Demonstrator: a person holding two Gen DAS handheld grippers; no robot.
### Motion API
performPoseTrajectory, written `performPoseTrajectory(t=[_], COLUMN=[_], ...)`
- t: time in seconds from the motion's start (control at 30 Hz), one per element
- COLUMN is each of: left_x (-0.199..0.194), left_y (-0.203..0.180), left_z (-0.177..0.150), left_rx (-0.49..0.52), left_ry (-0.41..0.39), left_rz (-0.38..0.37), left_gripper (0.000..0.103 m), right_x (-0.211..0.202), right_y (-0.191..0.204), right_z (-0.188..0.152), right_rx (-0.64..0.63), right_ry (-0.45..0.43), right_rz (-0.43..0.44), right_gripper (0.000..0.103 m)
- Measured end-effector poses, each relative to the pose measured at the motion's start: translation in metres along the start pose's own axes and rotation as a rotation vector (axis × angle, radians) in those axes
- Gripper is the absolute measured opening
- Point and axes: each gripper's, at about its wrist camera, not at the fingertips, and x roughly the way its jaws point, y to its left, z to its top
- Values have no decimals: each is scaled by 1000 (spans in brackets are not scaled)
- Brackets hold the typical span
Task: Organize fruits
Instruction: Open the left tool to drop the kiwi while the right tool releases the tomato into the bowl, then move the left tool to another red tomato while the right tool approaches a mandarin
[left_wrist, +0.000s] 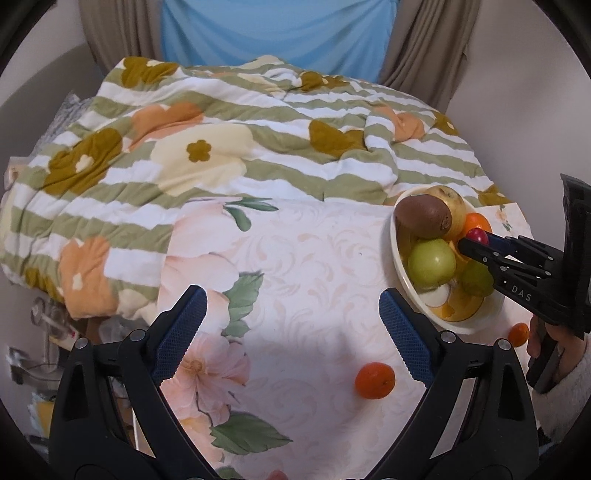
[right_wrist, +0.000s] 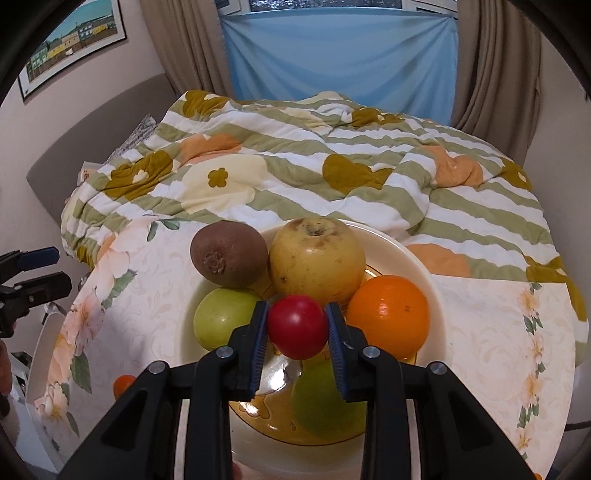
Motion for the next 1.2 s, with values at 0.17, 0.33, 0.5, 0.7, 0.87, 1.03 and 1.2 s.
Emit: performPoseTrajectory(t=[0.17,0.33,0.5,0.7,0.87,1.03,1.2], left_x=[-1,-6,-18,-41,-73,-101,-122], left_y=[1,1,-1,-12,-30,-53,-76], left_z=[-1,-4,-10,-15,-21,-33,-53], left_rx=[1,-5,-14,-21,-29,-48,-57], left_ry=[1,-6,-16,-48,-93,-118,-148], left_rz=[9,18,29,59,95,125,119], left_gripper=[101,101,101,101,101,102,102], right_x=[-4,-14,-29,-59,-99,-141,-185], right_y=[3,7,8,4,-3,-15,-30], right_z=[-2,-4,-5,-6,-9,-21,-45], right_rx=[-15,-31,-25,-11,5,19,40], right_ry=[-21,-57,-78,-113,-109,-97,-113], right_rz=[-7,-15,-24,-13,-29,-38,-69], right_gripper=[63,94,103,103,103,103,103])
